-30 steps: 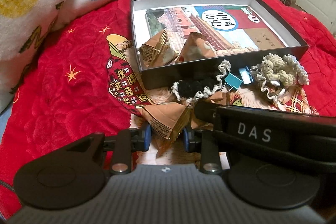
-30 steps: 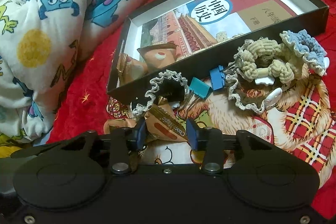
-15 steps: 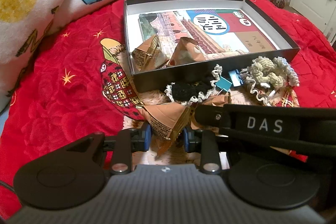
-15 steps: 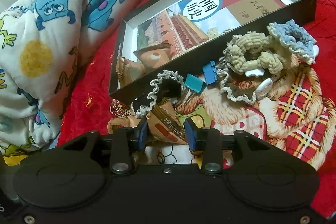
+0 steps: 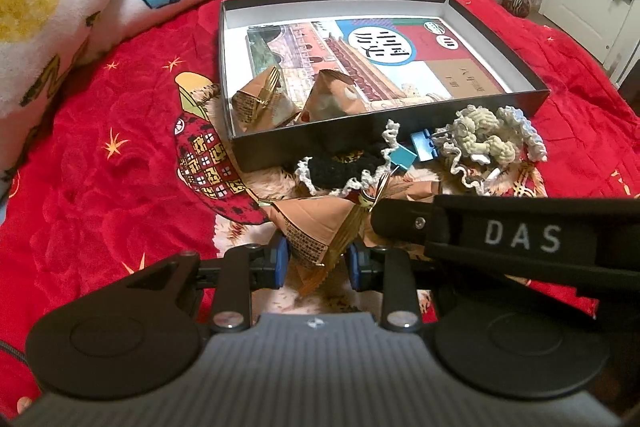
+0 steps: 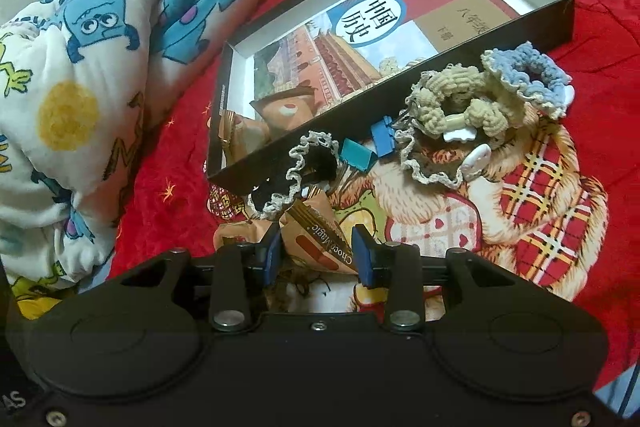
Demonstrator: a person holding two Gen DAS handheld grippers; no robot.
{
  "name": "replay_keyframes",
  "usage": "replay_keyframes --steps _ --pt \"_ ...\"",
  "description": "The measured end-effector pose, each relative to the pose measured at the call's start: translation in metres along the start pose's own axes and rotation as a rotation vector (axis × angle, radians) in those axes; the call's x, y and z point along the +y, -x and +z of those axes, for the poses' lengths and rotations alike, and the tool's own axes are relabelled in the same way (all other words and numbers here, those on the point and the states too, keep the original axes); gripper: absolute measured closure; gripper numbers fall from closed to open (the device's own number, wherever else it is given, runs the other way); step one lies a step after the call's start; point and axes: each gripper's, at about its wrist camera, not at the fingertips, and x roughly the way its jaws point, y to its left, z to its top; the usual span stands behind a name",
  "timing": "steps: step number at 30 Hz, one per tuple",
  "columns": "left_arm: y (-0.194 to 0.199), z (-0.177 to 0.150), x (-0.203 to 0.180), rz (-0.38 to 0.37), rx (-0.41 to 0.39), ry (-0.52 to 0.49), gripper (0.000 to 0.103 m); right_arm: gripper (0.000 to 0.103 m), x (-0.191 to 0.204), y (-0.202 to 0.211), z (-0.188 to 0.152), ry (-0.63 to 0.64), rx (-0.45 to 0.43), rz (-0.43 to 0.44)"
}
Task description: Organize objects
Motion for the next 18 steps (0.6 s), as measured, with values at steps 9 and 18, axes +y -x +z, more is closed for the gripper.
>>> replay_keyframes --steps 9,18 --pt "0.013 -0.003 -0.014 -0.003 -0.029 -0.028 0.068 0.066 0.007 0.02 -0.007 0.025 -0.046 -0.041" --pt "0.02 -0.001 -0.016 -0.022 -0.077 -0.026 0.068 0.066 0.005 0.034 -0.005 0.017 -0.088 -0.033"
